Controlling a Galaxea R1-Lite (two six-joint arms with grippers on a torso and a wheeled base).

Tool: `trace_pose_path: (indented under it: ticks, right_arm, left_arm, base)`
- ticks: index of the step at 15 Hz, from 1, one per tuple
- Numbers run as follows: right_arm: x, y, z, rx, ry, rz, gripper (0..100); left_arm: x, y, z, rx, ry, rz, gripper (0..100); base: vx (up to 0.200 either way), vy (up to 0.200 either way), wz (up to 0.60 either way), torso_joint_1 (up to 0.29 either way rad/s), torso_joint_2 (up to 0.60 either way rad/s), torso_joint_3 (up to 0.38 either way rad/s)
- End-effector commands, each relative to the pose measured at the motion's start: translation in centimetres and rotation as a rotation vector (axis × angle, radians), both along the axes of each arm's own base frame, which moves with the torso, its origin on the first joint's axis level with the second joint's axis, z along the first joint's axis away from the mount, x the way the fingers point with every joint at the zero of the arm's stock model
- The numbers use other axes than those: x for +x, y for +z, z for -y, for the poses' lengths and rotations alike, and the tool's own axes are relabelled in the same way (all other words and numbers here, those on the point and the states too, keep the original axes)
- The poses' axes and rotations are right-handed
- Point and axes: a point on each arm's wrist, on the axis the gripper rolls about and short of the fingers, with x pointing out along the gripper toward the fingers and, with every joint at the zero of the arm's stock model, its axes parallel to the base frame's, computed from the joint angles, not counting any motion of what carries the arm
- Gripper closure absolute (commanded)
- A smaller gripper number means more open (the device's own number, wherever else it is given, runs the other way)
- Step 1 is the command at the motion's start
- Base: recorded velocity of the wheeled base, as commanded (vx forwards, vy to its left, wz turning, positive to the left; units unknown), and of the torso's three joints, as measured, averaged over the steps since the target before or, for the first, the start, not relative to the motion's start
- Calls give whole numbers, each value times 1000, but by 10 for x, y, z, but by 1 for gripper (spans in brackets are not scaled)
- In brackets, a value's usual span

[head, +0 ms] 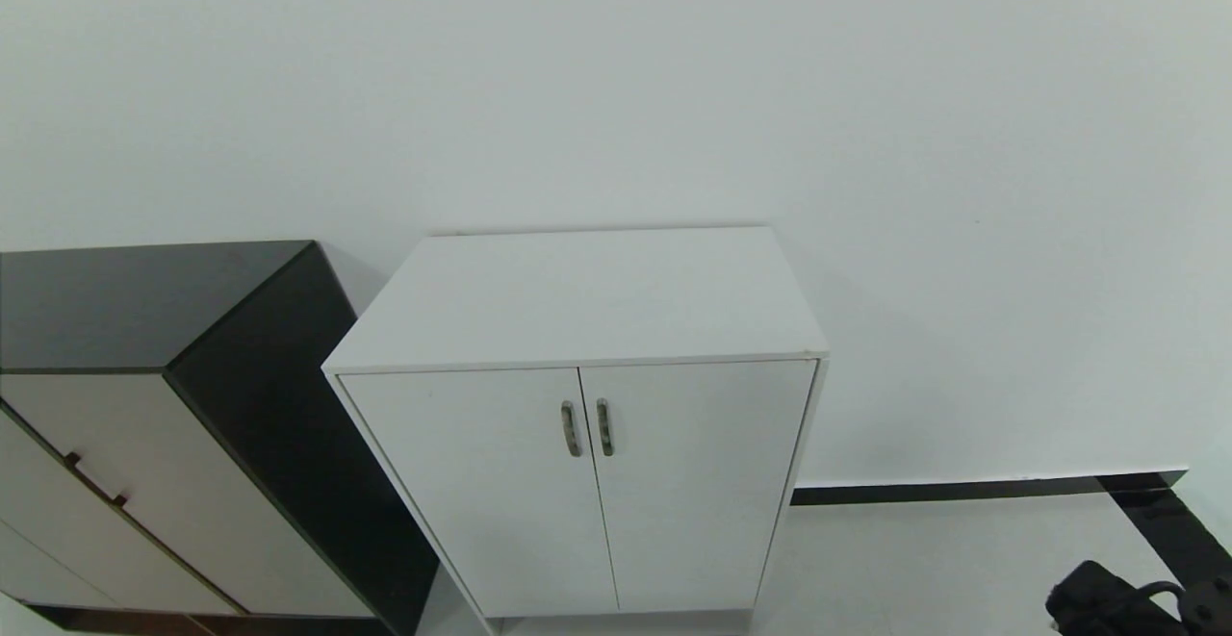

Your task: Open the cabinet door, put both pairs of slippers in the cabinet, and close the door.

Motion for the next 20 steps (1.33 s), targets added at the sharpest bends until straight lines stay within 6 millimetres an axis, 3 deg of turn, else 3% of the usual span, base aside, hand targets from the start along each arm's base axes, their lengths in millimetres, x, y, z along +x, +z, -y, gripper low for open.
trace_pose_path:
  ticks: [1,9,14,20]
  right_arm:
    - [-24,11,14,36,2,30,100]
    - [-70,7,41,25,8,3,100]
    - [-78,8,46,68,0,70,100]
    - [-94,14,59,144,-297,321,100]
  left_arm:
    - [0,0,0,0,0,0,100]
    - [0,0,0,0,0,2,100]
    - [0,0,0,0,0,0,100]
    - [0,0,0,0,0,0,100]
  base:
    - [0,0,0,0,0,0]
    - [0,0,0,0,0,0]
    - [0,0,0,0,0,0]
    - [0,0,0,0,0,0]
